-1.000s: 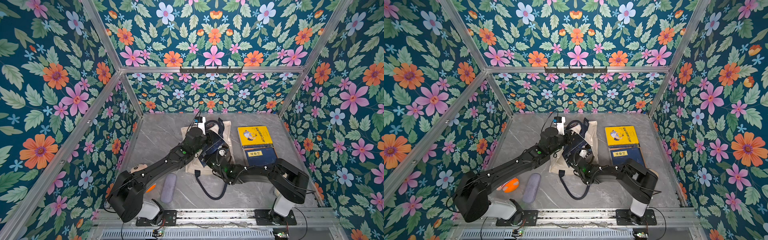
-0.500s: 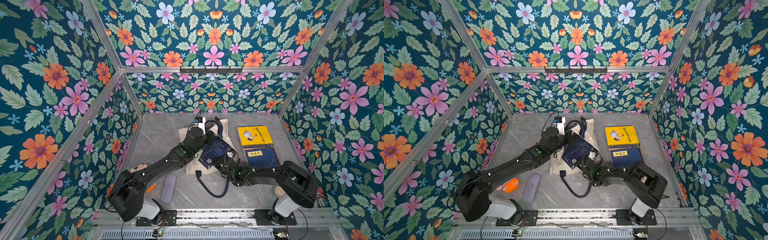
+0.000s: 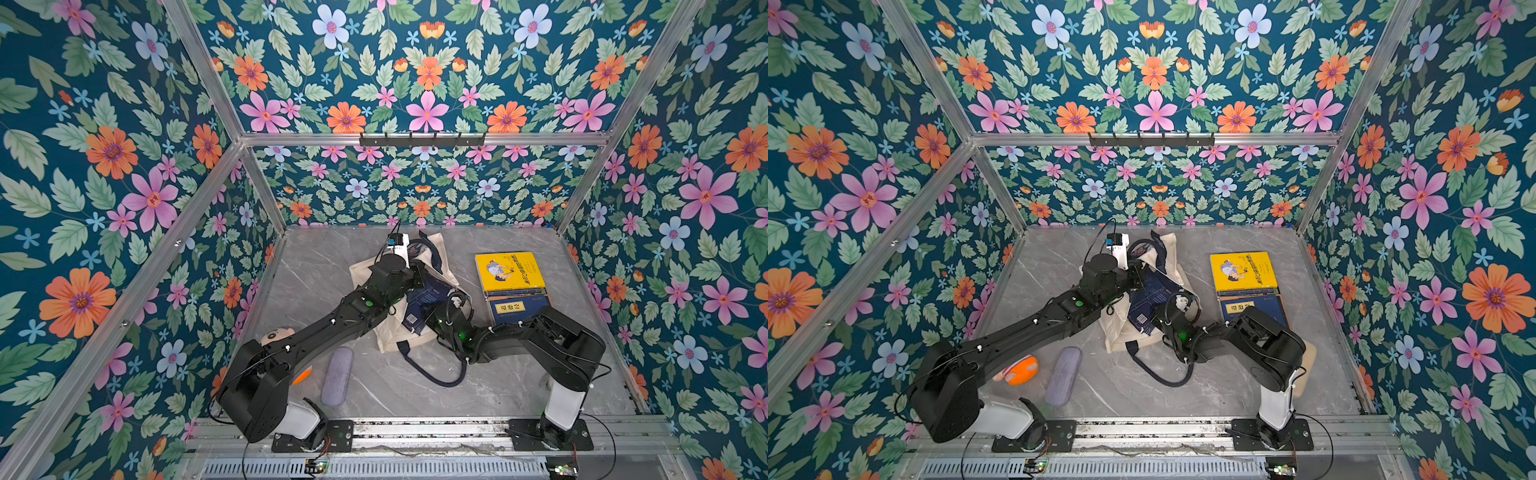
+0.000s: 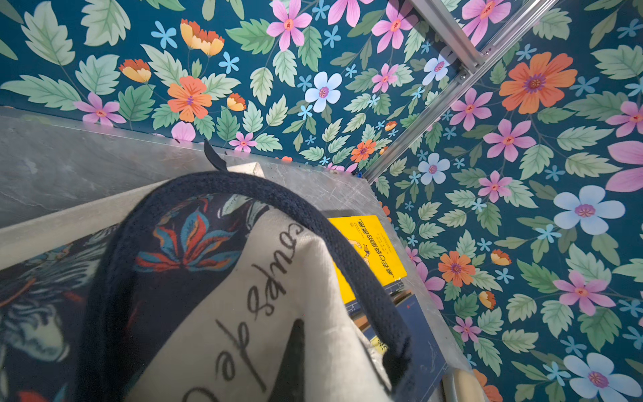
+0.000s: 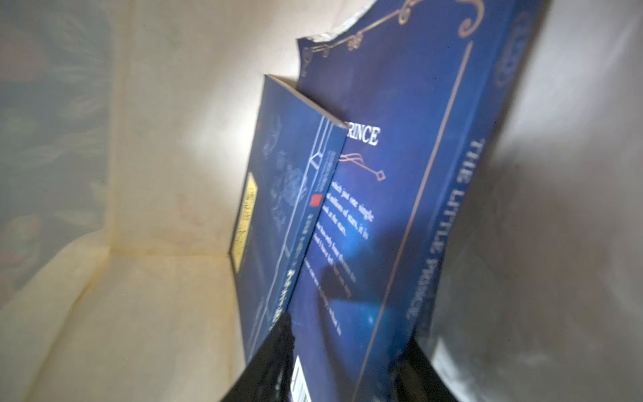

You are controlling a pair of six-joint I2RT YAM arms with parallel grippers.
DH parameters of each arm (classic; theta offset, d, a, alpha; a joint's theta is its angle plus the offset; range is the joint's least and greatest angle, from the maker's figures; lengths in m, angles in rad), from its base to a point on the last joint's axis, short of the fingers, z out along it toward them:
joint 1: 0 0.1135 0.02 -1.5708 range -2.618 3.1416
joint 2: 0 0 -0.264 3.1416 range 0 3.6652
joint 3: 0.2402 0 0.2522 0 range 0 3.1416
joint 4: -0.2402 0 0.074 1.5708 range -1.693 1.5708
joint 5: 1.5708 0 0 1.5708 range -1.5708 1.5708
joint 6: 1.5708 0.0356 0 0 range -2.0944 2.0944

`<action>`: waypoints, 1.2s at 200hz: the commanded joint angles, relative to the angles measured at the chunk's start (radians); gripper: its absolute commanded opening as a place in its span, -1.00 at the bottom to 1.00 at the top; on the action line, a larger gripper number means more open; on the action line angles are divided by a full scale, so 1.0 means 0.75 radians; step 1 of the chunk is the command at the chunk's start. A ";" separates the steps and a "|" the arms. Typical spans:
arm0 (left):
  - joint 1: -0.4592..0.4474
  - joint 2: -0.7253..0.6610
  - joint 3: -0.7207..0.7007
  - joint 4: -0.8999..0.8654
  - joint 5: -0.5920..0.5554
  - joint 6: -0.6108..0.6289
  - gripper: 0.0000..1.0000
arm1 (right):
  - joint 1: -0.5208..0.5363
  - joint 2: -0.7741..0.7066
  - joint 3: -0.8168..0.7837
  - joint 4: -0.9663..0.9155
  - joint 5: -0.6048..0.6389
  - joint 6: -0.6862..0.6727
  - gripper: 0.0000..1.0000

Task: Take out the books from the canvas bag
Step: Pick up the book from the canvas bag.

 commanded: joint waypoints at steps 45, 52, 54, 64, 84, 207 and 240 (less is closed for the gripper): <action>0.000 0.005 0.012 0.062 0.026 -0.012 -1.00 | -0.026 0.081 0.083 0.168 -0.026 -0.070 -0.48; 0.000 0.005 0.012 0.062 0.028 -0.014 -1.00 | -0.026 0.082 0.108 0.146 -0.035 -0.088 -0.55; 0.000 0.005 0.012 0.062 0.028 -0.014 -1.00 | -0.026 0.082 0.115 0.138 -0.037 -0.088 -0.58; 0.001 0.004 0.012 0.062 0.026 -0.014 -1.00 | -0.026 0.078 0.130 0.121 -0.042 -0.091 -0.71; 0.001 -0.003 0.008 0.061 0.013 -0.010 -1.00 | -0.026 0.054 0.114 0.134 -0.057 -0.082 -0.89; 0.005 0.010 0.050 -0.061 -0.176 -0.056 -1.00 | 0.111 -0.570 -0.006 -0.344 -0.028 -0.300 -1.00; 0.004 0.026 0.064 -0.084 -0.188 -0.067 -1.00 | 0.121 -0.696 -0.047 -0.386 -0.062 -0.367 -1.00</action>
